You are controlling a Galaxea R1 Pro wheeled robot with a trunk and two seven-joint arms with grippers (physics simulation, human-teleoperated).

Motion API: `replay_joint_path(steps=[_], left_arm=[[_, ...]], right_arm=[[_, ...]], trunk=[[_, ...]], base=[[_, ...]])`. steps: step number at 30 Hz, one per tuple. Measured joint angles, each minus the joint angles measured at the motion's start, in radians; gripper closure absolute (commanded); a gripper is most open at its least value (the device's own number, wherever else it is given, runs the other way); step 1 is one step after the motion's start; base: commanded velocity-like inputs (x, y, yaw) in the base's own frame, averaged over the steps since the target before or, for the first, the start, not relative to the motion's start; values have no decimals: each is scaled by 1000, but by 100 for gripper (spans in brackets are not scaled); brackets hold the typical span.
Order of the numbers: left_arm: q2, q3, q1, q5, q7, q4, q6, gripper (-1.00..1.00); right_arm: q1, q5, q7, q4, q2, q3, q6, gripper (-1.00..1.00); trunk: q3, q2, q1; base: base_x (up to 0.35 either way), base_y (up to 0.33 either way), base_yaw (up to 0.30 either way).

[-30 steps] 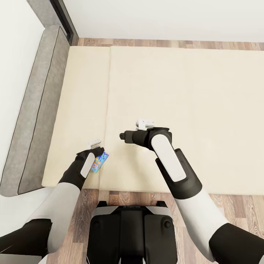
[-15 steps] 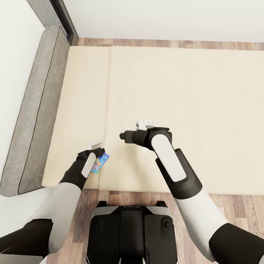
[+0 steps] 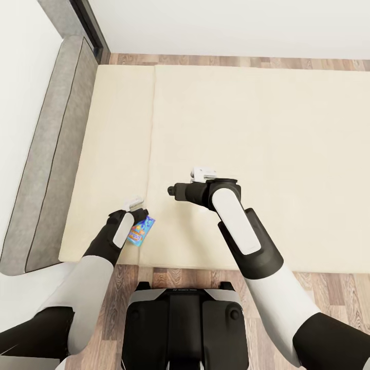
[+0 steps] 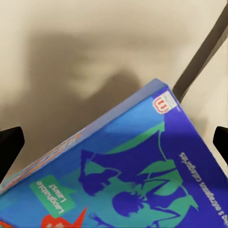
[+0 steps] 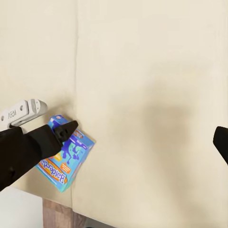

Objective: Put all the toys in the child's room - the three board games (two on the bed and one on the table), the two jigsaw puzzles on the table, and the tennis ball on the table - inside the toy box on the table in the child's room.

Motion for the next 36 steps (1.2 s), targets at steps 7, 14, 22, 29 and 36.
replay_joint_path(steps=[7,14,22,29,36], left_arm=[[-2,-1,0,35,60,-7,3,-100],[-7,1,0,25,74,-8,2,-100],[-9,1,-1,20,78,-8,1,-100],[-17,3,0,5,96,-17,9,-100],[-24,1,0,86,189,-29,10,-100]], right_arm=[[0,0,0,0,0,0,0,-100],[0,-1,0,0,0,-4,0,-100],[-1,-1,0,-1,0,-7,0,-100],[-1,0,0,-1,0,-7,0,-100],[-2,-1,0,-1,0,-15,0,-100]], trunk=[[0,0,0],[0,0,0],[0,0,0],[0,0,0],[0,0,0]], base=[[0,0,0],[0,0,0],[0,0,0],[0,0,0],[0,0,0]])
